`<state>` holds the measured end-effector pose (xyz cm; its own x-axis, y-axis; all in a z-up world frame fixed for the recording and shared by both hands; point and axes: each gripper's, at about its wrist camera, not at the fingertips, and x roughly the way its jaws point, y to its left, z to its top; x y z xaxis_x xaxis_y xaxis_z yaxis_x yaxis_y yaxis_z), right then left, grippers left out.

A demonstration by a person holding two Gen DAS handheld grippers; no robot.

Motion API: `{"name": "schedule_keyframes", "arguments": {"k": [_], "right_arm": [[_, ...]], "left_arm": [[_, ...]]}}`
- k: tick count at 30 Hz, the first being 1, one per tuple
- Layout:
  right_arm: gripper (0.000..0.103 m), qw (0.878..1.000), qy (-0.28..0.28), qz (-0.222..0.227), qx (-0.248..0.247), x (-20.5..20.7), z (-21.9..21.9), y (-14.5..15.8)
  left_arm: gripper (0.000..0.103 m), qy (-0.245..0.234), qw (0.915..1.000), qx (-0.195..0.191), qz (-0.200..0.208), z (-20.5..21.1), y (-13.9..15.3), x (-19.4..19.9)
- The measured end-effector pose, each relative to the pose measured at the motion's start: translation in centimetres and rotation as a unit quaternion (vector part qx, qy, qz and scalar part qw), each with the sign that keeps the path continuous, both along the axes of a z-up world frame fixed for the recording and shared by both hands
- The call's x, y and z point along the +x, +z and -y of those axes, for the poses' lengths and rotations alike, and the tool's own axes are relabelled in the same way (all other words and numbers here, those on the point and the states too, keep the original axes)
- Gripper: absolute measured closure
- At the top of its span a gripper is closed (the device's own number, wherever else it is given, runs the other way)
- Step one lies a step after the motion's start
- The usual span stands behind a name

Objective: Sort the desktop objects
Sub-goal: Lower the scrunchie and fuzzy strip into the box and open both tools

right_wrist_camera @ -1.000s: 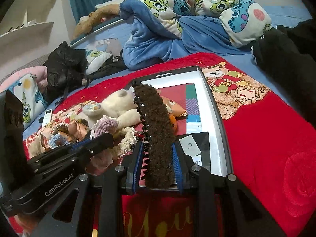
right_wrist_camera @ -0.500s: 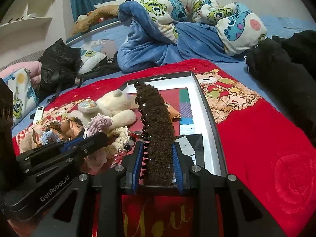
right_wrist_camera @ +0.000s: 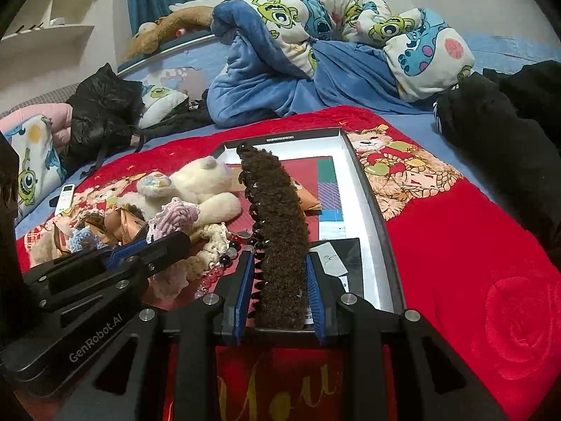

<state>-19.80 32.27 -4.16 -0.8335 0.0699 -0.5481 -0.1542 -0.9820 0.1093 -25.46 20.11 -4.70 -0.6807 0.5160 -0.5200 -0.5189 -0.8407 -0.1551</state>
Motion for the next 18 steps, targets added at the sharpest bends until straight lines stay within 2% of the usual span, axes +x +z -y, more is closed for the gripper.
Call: {"name": "schedule_keyframes", "arguments": {"k": [7,10,11,12,15,16,17,18], "right_arm": [[0.075,1.0,-0.001,0.002,-0.001,-0.1,0.1,0.0],[0.073,1.0,0.0,0.001,0.0,-0.1,0.1,0.0],[0.073,1.0,-0.005,-0.001,0.002,0.0,0.2,0.0],[0.069,1.0,-0.009,-0.002,0.004,0.1,0.0,0.0],[0.046,0.999,-0.033,-0.009,0.005,0.5,-0.4,0.2],[0.04,0.999,-0.035,-0.014,-0.002,0.7,-0.7,0.2],[0.036,0.999,-0.038,-0.021,-0.009,0.9,-1.0,0.3],[0.025,0.999,-0.044,-0.027,-0.012,1.2,-1.3,0.4]], "left_arm": [[0.091,0.003,1.0,-0.005,-0.002,0.0,0.0,0.0],[0.061,0.03,0.9993,-0.021,-0.004,0.0,0.1,0.0],[0.055,0.047,0.9985,-0.026,-0.004,0.2,0.1,-0.1],[0.054,0.05,0.9985,-0.022,-0.003,0.4,0.2,-0.2],[0.048,0.058,0.9983,-0.009,0.007,1.1,0.2,-0.6],[0.042,0.061,0.9981,-0.005,0.01,1.3,0.2,-0.8],[0.041,0.061,0.9981,0.002,0.013,1.7,0.2,-0.9],[0.041,0.059,0.9981,0.012,0.015,2.0,0.3,-0.9]]}}
